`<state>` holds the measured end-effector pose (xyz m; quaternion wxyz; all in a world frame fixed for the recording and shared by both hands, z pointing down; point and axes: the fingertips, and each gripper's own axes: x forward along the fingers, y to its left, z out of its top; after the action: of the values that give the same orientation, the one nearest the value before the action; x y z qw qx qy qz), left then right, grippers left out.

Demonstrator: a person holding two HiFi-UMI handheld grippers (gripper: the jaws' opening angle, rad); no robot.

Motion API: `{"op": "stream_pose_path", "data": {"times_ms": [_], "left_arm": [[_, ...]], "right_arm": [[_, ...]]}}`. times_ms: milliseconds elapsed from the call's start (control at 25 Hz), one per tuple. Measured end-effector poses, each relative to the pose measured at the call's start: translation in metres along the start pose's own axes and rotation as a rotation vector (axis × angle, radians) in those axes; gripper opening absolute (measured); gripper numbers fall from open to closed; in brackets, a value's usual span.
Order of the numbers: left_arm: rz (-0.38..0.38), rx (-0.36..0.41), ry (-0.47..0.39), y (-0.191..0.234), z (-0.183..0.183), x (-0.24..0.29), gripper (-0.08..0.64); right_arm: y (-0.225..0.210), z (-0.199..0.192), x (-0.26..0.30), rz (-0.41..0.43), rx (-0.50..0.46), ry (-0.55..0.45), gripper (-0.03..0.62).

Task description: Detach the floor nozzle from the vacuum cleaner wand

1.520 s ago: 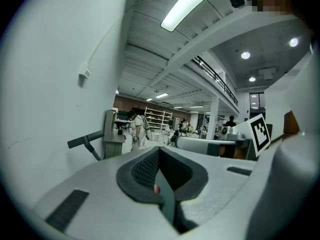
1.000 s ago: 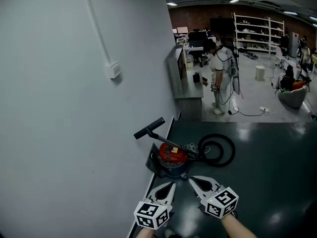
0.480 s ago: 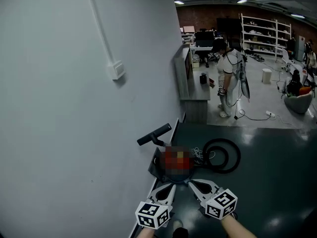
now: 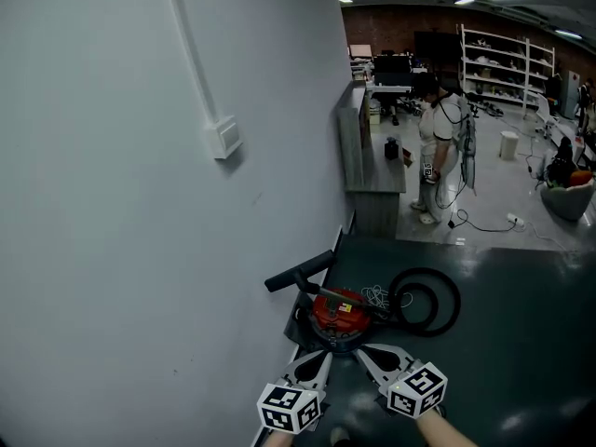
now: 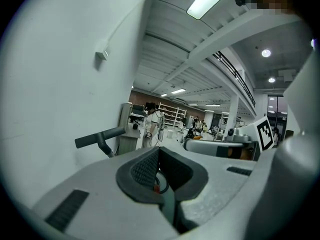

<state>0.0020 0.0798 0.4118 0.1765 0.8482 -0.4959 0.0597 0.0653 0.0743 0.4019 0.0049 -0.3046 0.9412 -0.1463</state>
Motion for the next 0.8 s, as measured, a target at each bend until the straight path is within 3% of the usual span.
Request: {"op": "stream_pose_path", "data": {"times_ms": [800], "left_arm": [[-0.025, -0.101, 0.069, 0.096, -0.009, 0.069, 0.005]], "right_arm": [[-0.067, -0.007, 0.094, -0.049, -0.011, 0.063, 0.017]]}}
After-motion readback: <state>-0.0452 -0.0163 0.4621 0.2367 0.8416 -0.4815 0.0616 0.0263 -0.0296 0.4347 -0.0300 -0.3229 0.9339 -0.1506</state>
